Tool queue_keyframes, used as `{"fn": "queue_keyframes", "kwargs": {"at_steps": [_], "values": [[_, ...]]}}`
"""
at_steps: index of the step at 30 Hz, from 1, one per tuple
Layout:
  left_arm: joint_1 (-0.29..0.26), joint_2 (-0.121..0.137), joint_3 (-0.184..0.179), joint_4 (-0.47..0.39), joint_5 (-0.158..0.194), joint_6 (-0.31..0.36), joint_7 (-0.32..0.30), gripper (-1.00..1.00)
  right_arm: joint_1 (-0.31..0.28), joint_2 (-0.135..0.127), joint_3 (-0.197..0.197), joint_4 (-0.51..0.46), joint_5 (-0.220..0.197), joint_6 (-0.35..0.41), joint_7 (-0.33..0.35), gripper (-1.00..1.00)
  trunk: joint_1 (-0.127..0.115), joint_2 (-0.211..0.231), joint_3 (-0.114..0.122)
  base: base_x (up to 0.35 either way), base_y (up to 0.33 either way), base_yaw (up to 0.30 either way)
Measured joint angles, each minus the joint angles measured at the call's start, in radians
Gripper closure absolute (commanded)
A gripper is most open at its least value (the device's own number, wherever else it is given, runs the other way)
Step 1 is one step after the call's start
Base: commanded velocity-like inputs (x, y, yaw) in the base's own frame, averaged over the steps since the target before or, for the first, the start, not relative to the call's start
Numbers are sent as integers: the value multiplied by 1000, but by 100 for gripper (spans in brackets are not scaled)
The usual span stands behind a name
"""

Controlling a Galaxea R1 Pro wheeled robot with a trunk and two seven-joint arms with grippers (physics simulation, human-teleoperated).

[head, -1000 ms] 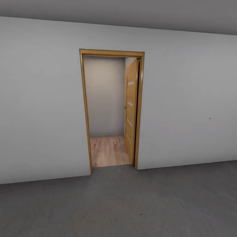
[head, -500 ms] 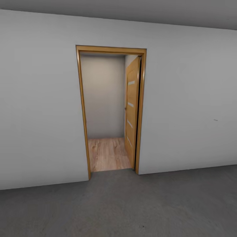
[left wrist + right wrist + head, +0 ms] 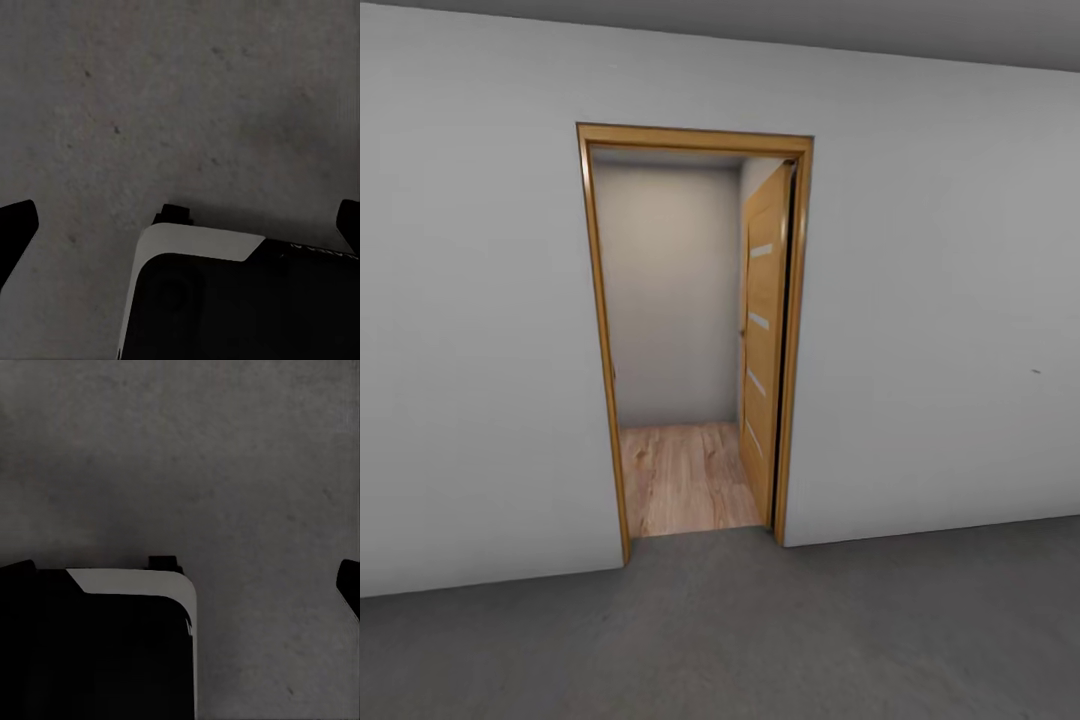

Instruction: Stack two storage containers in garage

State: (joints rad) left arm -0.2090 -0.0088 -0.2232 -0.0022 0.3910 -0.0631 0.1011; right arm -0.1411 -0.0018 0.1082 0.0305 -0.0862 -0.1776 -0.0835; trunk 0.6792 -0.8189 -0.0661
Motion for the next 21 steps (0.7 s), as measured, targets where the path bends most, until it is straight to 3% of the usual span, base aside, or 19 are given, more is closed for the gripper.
{"fn": "queue_keyframes", "kwargs": {"at_steps": [21], "values": [[0, 0, 0, 0, 0, 0, 0, -100, 0, 0, 1, 0, 0, 0, 0, -100, 0, 0, 0, 323, -85, 0]]}}
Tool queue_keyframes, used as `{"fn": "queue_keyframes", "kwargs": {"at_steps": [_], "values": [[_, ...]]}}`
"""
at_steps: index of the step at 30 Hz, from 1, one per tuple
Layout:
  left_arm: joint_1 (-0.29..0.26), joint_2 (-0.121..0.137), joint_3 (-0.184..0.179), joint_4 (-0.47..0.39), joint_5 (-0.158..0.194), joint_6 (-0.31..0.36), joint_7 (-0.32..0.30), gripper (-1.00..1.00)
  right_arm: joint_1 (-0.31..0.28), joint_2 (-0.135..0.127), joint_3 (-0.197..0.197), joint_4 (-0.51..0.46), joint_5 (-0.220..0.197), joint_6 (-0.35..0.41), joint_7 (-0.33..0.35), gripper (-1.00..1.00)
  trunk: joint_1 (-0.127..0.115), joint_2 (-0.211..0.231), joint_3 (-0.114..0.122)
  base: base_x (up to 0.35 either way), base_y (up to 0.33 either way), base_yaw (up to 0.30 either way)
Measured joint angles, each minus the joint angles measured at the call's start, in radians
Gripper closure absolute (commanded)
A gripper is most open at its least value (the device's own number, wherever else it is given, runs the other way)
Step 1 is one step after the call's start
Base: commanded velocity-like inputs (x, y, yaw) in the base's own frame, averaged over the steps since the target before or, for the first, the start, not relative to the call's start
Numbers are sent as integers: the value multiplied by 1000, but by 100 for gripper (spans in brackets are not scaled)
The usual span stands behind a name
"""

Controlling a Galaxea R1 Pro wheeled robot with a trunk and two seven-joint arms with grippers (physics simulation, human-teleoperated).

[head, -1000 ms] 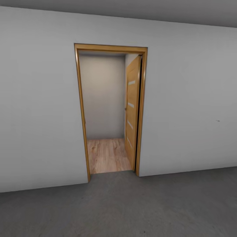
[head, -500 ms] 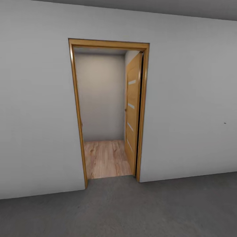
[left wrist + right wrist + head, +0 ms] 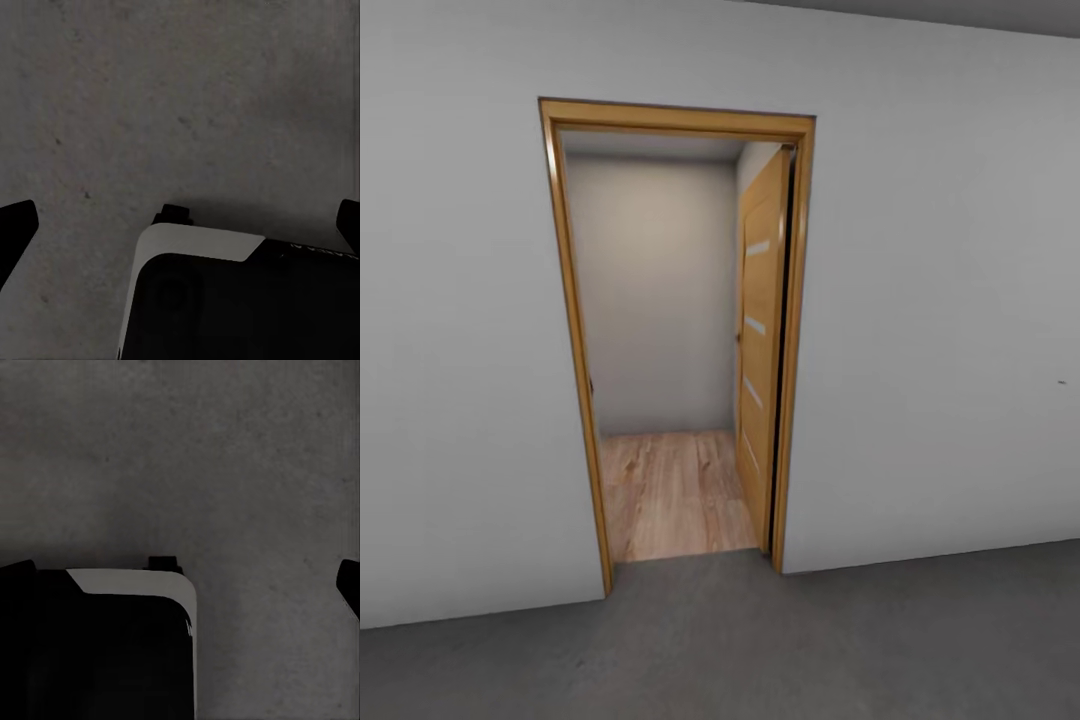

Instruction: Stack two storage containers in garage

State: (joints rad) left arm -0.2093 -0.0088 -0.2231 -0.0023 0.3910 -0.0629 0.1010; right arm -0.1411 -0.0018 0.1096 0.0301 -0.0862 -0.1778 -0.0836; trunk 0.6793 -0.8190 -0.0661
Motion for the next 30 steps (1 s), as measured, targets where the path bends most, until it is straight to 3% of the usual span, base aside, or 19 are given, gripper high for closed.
{"fn": "queue_keyframes", "kwargs": {"at_steps": [14, 30], "values": [[0, 3, 0, 0, 0, 0, 0, -100, 0, 0, -1, 0, 0, 0, 0, -100, 0, 0, 0, 323, -10, 176], [0, 2, 0, 0, 0, 0, 0, -100, 0, -1, 0, 0, 4, 0, 0, -100, 0, 0, 0, 323, 0, 11]]}}
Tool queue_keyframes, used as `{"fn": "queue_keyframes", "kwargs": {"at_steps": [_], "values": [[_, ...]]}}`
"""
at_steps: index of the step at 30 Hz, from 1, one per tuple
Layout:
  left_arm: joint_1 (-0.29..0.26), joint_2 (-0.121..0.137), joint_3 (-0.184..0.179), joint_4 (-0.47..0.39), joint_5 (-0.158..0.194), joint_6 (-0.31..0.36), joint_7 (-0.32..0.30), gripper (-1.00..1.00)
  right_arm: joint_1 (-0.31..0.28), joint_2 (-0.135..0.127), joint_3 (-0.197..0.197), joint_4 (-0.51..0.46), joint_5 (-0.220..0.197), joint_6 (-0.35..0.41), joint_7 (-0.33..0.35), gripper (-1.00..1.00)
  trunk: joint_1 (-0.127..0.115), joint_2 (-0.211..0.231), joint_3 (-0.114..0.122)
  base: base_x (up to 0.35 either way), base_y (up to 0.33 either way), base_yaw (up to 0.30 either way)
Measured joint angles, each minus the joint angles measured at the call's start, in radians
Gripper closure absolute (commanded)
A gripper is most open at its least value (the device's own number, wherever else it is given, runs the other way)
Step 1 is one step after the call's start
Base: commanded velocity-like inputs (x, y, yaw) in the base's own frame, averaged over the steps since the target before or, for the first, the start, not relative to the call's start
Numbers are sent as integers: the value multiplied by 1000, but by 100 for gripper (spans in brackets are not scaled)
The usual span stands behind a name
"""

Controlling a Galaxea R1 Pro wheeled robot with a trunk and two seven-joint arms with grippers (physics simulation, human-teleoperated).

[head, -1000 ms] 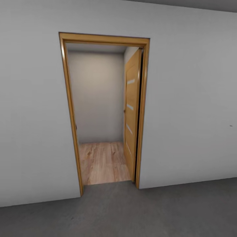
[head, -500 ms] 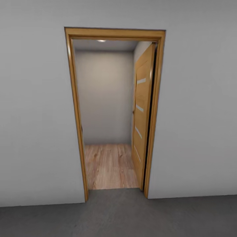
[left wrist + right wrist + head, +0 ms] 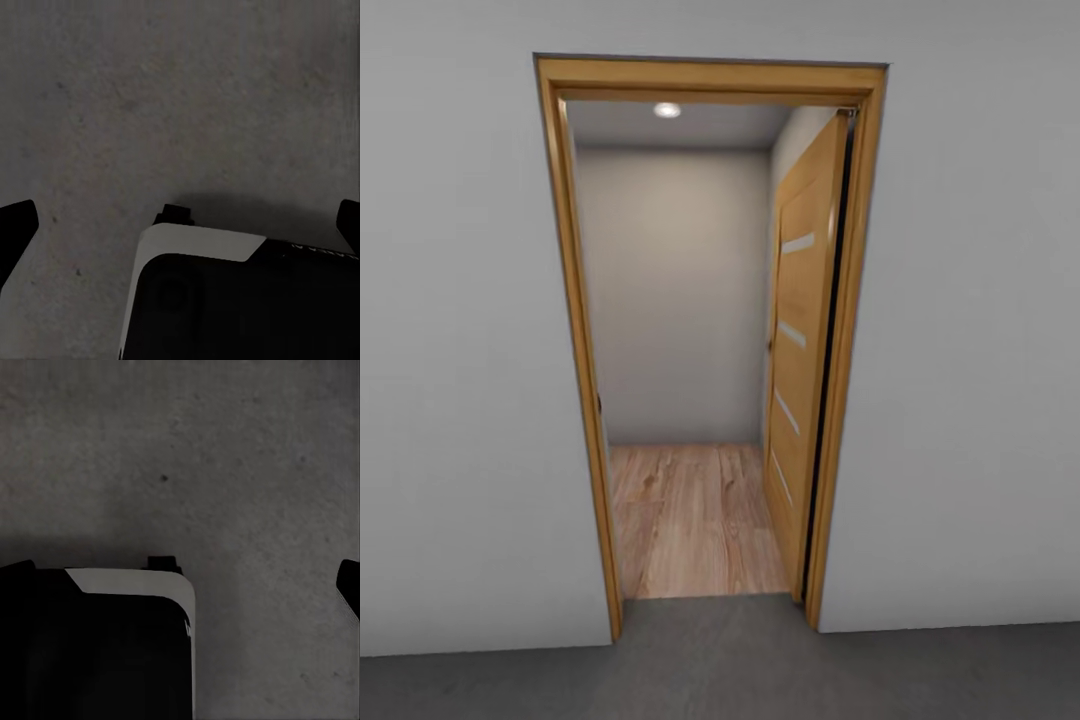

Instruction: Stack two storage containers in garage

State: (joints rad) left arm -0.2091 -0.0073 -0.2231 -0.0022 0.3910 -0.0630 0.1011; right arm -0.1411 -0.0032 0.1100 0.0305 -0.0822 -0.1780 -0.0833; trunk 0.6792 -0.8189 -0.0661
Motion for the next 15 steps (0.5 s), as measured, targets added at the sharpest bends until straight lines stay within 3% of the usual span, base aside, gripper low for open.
{"fn": "queue_keyframes", "kwargs": {"at_steps": [15], "values": [[0, 0, 0, 0, 0, 1, 0, -100, 0, 1, 1, 0, -1, 0, 0, -100, 0, 0, 0, 323, 0, 0]]}}
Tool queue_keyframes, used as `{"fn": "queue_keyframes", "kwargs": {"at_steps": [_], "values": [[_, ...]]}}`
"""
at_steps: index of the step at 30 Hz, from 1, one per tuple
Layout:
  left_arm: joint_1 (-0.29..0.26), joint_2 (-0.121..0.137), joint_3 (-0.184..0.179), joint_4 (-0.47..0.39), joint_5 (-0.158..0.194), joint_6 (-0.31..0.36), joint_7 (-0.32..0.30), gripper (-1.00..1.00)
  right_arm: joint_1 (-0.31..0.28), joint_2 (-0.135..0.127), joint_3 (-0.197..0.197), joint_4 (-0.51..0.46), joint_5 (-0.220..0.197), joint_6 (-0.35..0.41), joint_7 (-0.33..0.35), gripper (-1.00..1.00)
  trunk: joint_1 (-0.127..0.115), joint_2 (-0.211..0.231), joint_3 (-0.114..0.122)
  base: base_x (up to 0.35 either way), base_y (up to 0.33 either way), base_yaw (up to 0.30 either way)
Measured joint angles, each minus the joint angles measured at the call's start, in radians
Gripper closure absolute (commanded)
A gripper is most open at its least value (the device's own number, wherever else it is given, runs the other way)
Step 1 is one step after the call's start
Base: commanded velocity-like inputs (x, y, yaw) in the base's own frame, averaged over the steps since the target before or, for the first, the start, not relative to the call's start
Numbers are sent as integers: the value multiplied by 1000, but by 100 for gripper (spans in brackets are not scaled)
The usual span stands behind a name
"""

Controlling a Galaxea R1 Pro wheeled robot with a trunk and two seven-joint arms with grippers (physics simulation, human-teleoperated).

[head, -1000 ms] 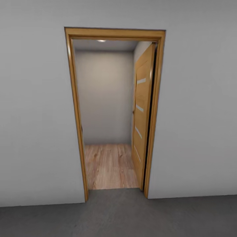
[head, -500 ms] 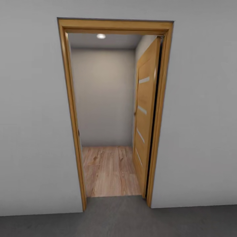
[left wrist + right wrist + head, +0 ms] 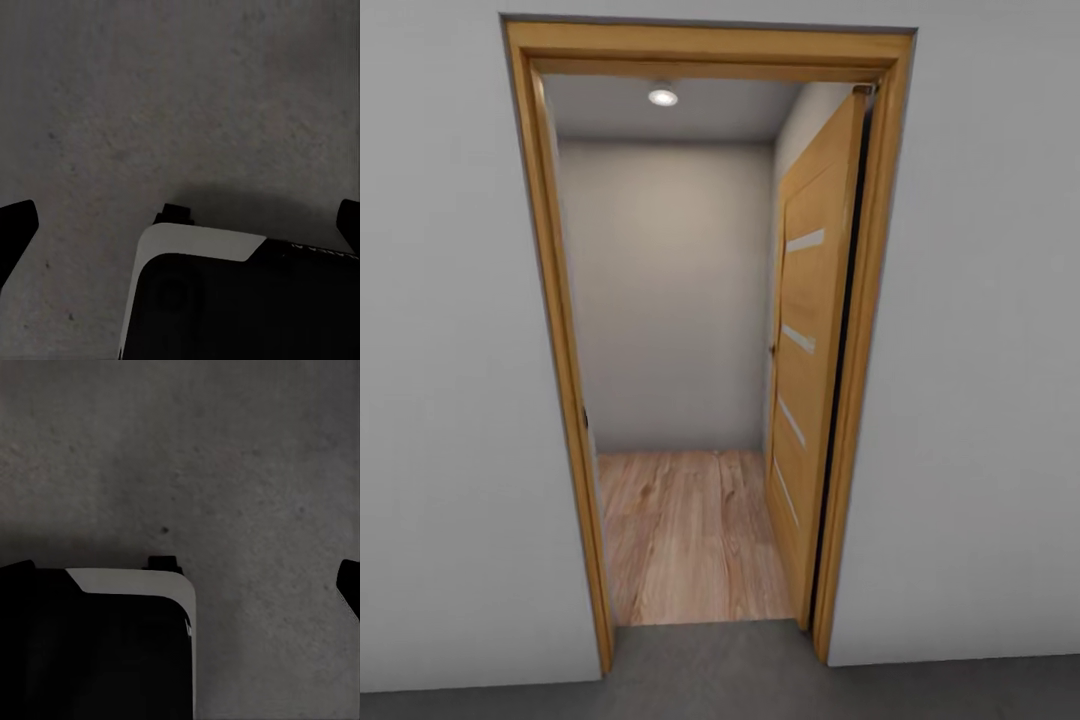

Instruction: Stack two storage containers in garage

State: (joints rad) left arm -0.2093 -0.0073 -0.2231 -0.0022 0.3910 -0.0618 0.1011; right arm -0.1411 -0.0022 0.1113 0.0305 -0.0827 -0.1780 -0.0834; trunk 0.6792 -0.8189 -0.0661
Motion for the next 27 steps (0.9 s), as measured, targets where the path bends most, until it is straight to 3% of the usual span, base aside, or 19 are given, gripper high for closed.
{"fn": "queue_keyframes", "kwargs": {"at_steps": [5, 14, 27], "values": [[0, 0, 0, 0, 0, 0, 0, -100, 0, 1, 0, 0, -1, 1, 0, -100, 0, 0, 0, 324, 0, 55], [0, 0, 0, 0, 0, 0, 0, -100, 0, 0, 0, 0, -1, 2, 0, -100, 0, 0, -2, 324, 0, 211], [0, 0, 0, 0, 0, 0, 0, -100, 0, -1, 0, 0, 1, 1, 0, -100, 0, 0, -3, 323, 0, 15]]}}
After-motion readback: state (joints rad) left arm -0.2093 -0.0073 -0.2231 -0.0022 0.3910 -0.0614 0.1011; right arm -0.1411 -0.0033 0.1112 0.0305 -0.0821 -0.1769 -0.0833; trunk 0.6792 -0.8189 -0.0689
